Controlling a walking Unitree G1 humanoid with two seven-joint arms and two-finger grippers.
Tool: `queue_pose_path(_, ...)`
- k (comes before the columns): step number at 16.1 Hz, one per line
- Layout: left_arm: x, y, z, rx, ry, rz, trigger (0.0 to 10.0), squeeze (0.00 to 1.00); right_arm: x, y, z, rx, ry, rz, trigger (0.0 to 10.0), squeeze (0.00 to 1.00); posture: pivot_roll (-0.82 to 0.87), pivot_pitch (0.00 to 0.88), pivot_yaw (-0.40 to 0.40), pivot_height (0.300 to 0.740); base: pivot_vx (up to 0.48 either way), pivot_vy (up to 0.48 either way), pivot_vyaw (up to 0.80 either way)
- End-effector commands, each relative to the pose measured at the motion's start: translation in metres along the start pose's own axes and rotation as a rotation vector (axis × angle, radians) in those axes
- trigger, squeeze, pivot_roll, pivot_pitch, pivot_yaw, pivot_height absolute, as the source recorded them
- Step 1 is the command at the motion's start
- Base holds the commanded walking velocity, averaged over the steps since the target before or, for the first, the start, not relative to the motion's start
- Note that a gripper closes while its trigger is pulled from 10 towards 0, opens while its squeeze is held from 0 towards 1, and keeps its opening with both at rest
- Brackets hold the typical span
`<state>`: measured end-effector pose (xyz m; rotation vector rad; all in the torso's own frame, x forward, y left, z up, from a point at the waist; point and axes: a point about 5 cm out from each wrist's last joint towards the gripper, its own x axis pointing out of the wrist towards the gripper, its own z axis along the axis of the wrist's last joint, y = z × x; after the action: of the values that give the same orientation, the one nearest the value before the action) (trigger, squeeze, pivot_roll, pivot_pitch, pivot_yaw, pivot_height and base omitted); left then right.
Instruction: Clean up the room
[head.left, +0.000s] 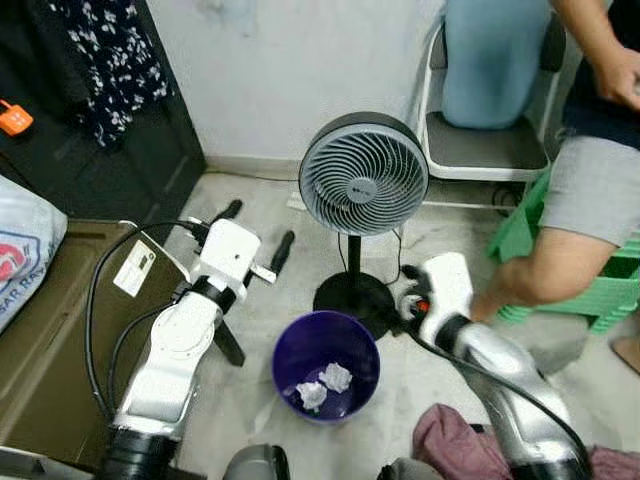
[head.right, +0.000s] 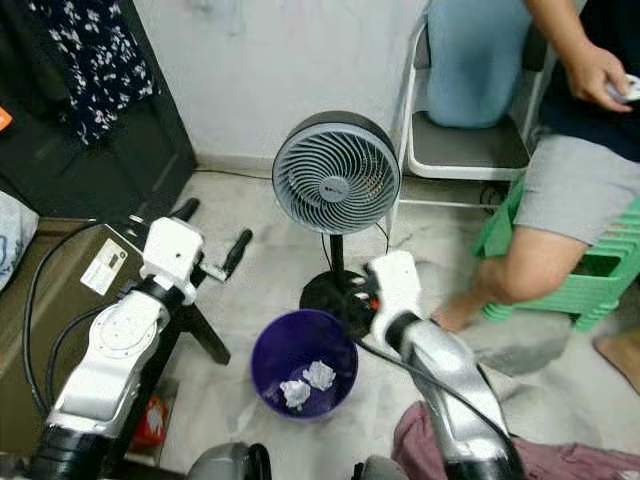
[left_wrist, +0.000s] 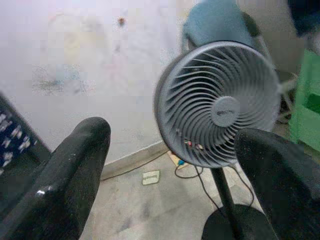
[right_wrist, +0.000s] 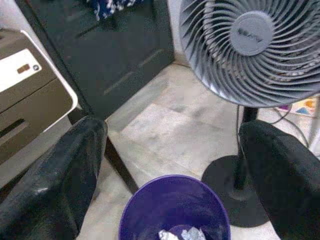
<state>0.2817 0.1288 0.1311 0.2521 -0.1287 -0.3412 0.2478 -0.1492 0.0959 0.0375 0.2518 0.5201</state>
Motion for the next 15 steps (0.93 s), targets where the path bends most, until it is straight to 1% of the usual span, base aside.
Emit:
queue_pose_path(1, 0.003, 0.014, 0.000, 0.001, -0.002, 0.099, 10.0, 0.00, -0.009, 0.000, 0.001, -0.014, -0.017, -0.024, 10.0, 1.00, -0.18, 0.000, 0.120, 0.740, 0.000, 0.000, 0.00)
queue_pose_path(3, 0.005, 0.021, -0.001, -0.020, -0.007, 0.175, 10.0, 0.00, -0.013, -0.005, 0.002, -0.020, -0.049, -0.091, 10.0, 1.00, -0.18, 0.000, 0.116, 0.740, 0.000, 0.000, 0.00)
queue_pose_path(4, 0.001, 0.031, -0.007, -0.029, 0.010, 0.267, 10.0, 0.00, -0.006, -0.011, 0.017, 0.000, -0.154, -0.231, 10.0, 1.00, -0.17, 0.000, 0.112, 0.740, 0.000, 0.000, 0.00)
queue_pose_path(6, -0.003, 0.035, -0.011, -0.055, 0.024, 0.301, 10.0, 0.00, -0.001, -0.011, 0.027, 0.010, -0.213, -0.297, 10.0, 1.00, -0.16, 0.000, 0.111, 0.740, 0.000, 0.000, 0.00)
queue_pose_path(7, -0.006, 0.037, -0.015, -0.068, 0.038, 0.317, 10.0, 0.00, 0.004, -0.012, 0.033, 0.013, -0.253, -0.360, 10.0, 0.94, -0.16, 0.000, 0.116, 0.740, 0.000, 0.000, 0.59)
queue_pose_path(8, -0.007, 0.036, -0.016, -0.076, 0.041, 0.318, 10.0, 0.00, 0.009, -0.010, 0.035, 0.015, -0.267, -0.373, 10.0, 0.00, -0.17, 0.000, 0.118, 0.740, 0.000, 0.000, 0.80)
queue_pose_path(9, -0.007, 0.036, -0.017, -0.078, 0.042, 0.316, 10.0, 0.00, 0.011, -0.008, 0.037, 0.011, -0.271, -0.372, 10.0, 0.00, -0.17, 0.000, 0.119, 0.740, 0.000, 0.000, 0.80)
queue_pose_path(10, -0.006, 0.031, -0.017, -0.084, 0.037, 0.307, 10.0, 0.00, 0.019, -0.003, 0.043, -0.011, -0.294, -0.347, 10.0, 0.00, -0.17, 0.000, 0.114, 0.740, 0.000, 0.000, 0.80)
queue_pose_path(12, -0.004, 0.031, -0.016, -0.122, 0.019, 0.338, 10.0, 0.00, 0.027, -0.004, 0.052, -0.031, -0.308, -0.337, 10.0, 0.00, -0.17, 0.000, 0.095, 0.740, 0.000, 0.000, 0.80)
queue_pose_path(14, -0.005, 0.035, -0.017, -0.128, 0.025, 0.387, 10.0, 0.00, 0.030, -0.005, 0.057, -0.025, -0.319, -0.331, 10.0, 0.00, -0.16, 0.000, 0.071, 0.740, 0.000, 0.000, 0.80)
queue_pose_path(15, -0.007, 0.038, -0.015, -0.108, 0.012, 0.387, 10.0, 0.00, 0.032, -0.004, 0.060, -0.025, -0.320, -0.315, 10.0, 0.00, -0.15, 0.000, 0.059, 0.740, 0.000, 0.000, 0.80)
